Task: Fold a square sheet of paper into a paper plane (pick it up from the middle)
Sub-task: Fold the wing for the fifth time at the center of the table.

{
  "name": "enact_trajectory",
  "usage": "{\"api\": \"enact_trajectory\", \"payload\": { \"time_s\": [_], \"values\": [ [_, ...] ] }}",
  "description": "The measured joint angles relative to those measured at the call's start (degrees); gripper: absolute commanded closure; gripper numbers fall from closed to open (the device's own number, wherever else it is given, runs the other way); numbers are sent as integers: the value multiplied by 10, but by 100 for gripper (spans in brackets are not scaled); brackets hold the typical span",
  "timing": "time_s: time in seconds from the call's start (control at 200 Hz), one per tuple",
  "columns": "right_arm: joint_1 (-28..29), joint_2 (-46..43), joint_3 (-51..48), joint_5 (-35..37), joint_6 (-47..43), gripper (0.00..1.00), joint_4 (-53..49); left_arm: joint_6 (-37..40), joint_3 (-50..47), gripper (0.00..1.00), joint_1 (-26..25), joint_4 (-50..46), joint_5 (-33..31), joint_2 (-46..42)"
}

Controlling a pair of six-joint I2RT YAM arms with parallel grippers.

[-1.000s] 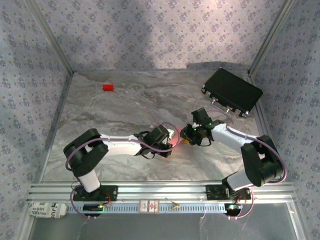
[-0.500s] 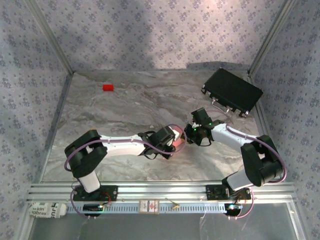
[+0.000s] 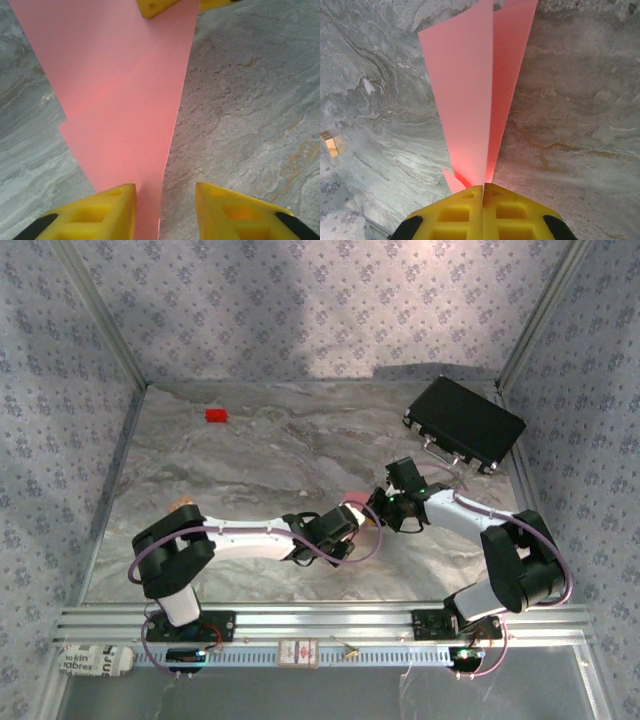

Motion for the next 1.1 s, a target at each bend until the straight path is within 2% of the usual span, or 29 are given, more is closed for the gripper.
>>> {"api": "enact_trajectory", "payload": {
  "time_s": [0.46, 0.78, 1.099],
  "values": [
    [-4, -12, -10, -14, 14, 97, 23, 13, 4, 71, -5, 0, -48, 10],
    [-6, -15, -11, -18, 15, 97, 25, 16, 4, 84, -8, 0, -55, 13],
    [-6, -17, -16, -18, 15, 97, 29, 15, 4, 92, -8, 0, -63, 13]
  ]
}}
